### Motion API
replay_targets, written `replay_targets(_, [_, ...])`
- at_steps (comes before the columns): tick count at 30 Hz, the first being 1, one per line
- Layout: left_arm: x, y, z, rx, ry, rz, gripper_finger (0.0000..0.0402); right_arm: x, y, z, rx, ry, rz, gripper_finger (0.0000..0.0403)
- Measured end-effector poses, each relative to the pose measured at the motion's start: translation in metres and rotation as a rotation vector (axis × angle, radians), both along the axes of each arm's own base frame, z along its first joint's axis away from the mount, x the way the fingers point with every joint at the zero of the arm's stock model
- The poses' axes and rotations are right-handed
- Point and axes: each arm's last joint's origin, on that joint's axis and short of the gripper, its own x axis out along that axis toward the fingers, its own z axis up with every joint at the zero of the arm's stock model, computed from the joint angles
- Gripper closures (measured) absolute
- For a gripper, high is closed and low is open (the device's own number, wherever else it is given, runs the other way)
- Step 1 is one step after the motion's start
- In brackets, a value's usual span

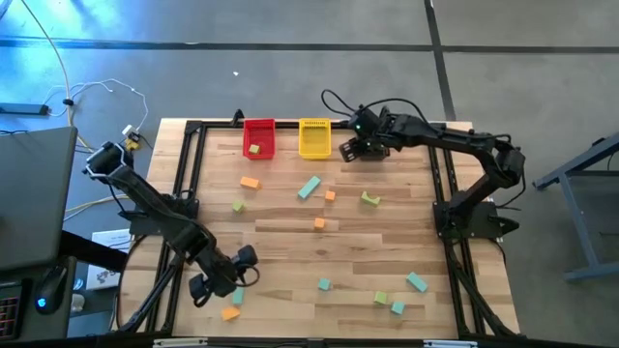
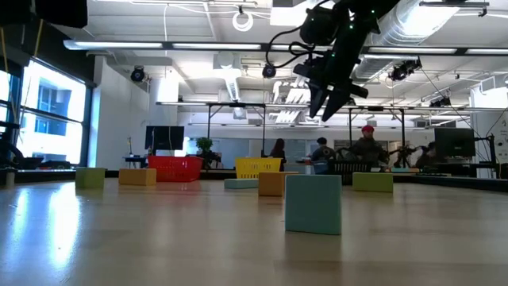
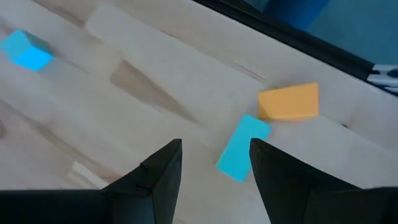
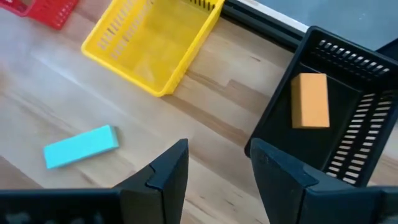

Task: Sort & place blocks by color
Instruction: Put the blue block into the yellow basket

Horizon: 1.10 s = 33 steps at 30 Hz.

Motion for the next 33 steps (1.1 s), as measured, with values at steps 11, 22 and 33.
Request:
replay_targets(11, [0.007, -0.016, -0.035, 0.096, 0.091, -0.086, 0.0227, 0.002, 0.003, 0.000, 0.003, -0.001, 0.014, 0.0243])
replay_targets(22, [0.009, -0.028, -0.051, 0.176, 0.064, -0.178, 0.0227, 0.002, 0.003, 0.000, 0.002, 0.000, 0.016, 0.0243])
replay_targets(33, [0.006, -0.028, -0.052, 0.202, 0.073, -0.201, 0.0227, 0.002, 0.003, 0.000, 0.003, -0.001, 0.013, 0.0243])
